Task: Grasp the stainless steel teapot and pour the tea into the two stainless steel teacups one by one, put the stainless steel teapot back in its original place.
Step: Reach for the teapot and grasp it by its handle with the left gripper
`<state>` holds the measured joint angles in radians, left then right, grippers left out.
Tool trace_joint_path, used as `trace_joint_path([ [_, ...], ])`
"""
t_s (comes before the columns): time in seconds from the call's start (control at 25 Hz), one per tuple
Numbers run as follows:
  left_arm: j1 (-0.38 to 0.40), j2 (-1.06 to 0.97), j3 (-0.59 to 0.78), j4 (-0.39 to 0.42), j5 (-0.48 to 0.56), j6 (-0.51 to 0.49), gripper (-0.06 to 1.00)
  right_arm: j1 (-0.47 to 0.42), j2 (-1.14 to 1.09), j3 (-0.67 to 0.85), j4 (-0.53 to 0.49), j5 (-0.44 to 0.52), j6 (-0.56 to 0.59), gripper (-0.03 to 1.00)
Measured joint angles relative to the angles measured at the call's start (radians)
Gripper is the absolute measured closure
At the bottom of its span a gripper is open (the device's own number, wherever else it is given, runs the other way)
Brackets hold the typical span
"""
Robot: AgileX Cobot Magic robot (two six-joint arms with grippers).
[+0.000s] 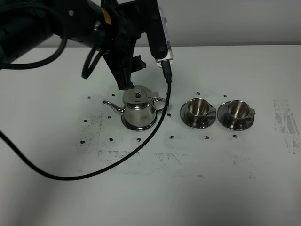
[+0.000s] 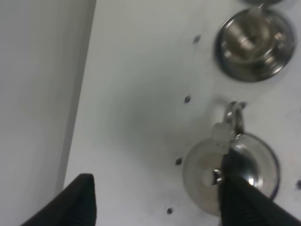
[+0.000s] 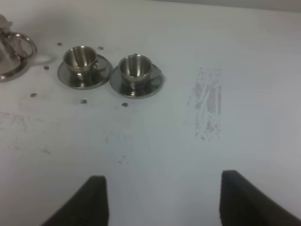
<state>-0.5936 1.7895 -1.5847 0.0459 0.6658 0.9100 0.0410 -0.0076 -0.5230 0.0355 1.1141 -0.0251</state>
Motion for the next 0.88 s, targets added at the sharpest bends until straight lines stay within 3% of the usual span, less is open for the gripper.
trace_joint_path([
  [0.08,-0.016,0.051,-0.053,0.081,0.037,-0.070,0.39,0.000,0.000,0.000,0.000,0.000,0.000,0.47],
  [0.24,-0.022,0.154,-0.161,0.121,0.132,-0.083,0.39,0.000,0.000,0.000,0.000,0.000,-0.001,0.47],
  [0.56,-0.023,0.292,-0.218,0.034,0.185,0.055,0.39,0.000,0.000,0.000,0.000,0.000,0.000,0.47],
  [0.88,-0.034,0.347,-0.219,-0.010,0.149,0.072,0.38,0.000,0.000,0.000,0.000,0.000,0.000,0.47],
])
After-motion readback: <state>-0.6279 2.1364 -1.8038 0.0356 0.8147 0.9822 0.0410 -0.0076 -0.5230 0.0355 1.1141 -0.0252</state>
